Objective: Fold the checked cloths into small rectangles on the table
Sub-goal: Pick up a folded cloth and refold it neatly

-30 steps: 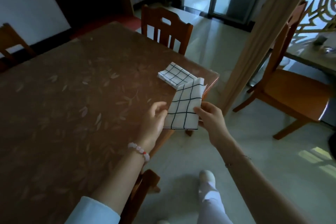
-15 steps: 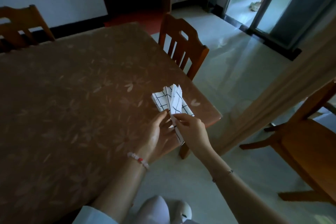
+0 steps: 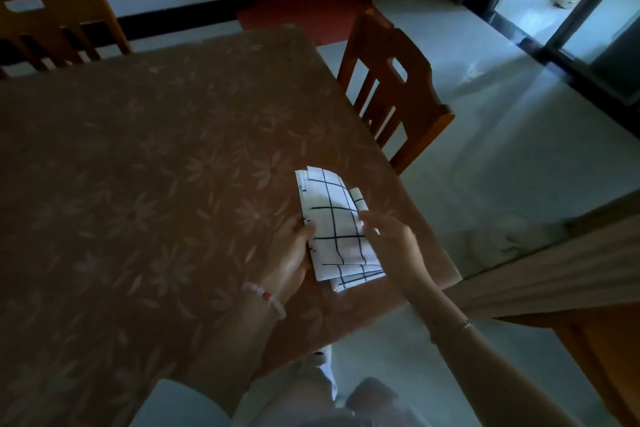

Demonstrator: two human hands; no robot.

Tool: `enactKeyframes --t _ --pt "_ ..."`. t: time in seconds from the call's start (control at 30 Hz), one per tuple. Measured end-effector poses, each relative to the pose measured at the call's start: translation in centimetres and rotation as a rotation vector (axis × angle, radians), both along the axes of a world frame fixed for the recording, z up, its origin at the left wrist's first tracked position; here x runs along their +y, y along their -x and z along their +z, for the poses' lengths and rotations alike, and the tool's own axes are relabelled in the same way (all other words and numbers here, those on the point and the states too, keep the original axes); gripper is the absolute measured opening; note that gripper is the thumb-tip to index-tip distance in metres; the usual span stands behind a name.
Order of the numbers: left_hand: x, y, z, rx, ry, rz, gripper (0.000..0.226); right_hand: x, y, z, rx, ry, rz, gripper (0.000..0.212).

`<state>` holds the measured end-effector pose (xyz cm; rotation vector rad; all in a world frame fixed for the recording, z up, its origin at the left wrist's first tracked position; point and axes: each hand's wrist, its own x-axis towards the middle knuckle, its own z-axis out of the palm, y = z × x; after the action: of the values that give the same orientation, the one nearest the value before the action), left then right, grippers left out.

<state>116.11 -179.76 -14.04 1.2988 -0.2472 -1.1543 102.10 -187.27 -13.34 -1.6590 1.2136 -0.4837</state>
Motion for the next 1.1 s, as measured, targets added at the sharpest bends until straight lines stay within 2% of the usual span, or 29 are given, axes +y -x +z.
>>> enactKeyframes --t 0.13,0.2,0.3,0.43,0.5,0.6,0.67,0.87,0.9,1.0,1.1 --pt "-1.6 -0.8 0.0 0.099 -0.024 -0.041 0.026 -3.9 -0.7 -1.1 0.003 -0.323 -0.022 0.021" --pt "-2.2 -0.7 0.1 0.148 -0.041 -0.058 0.025 -5.0 -0.8 -1.2 0.024 -0.421 -0.007 0.022" --pt "-3.0 -0.7 0.1 0.112 -0.110 -0.078 0.023 -6.4 -0.7 -0.9 -0.044 -0.500 -0.021 0.019" --pt "-3.4 -0.1 -1.5 -0.111 -0.295 -0.024 0.017 -8.2 0.0 -2.3 0.044 -0.399 0.027 0.015" --pt "-3.5 0.4 -2.2 -0.218 -0.410 0.013 0.013 -8.8 0.2 -3.0 0.127 -0.315 0.080 0.022" --pt "-3.3 1.3 -2.8 -0.277 -0.476 0.061 0.018 -9.1 0.3 -3.8 0.209 -0.268 0.157 0.025" --pt "-3.0 1.7 -3.3 -0.385 -0.529 0.086 0.020 -9.0 0.4 -4.5 0.259 -0.234 0.216 0.029" --pt "-2.5 2.2 -4.2 -0.621 -0.619 0.135 0.020 -8.3 0.5 -5.9 0.340 -0.145 0.294 0.008" --pt "-2.5 2.2 -4.3 -0.642 -0.629 0.135 0.020 -8.2 0.6 -6.0 0.349 -0.121 0.290 0.006" --pt "-2.4 2.6 -4.6 -0.663 -0.640 0.122 0.021 -8.1 0.8 -6.2 0.381 -0.072 0.280 0.022" --pt "-2.2 2.8 -4.9 -0.625 -0.614 0.131 0.023 -8.1 0.9 -6.4 0.368 -0.067 0.279 0.027"
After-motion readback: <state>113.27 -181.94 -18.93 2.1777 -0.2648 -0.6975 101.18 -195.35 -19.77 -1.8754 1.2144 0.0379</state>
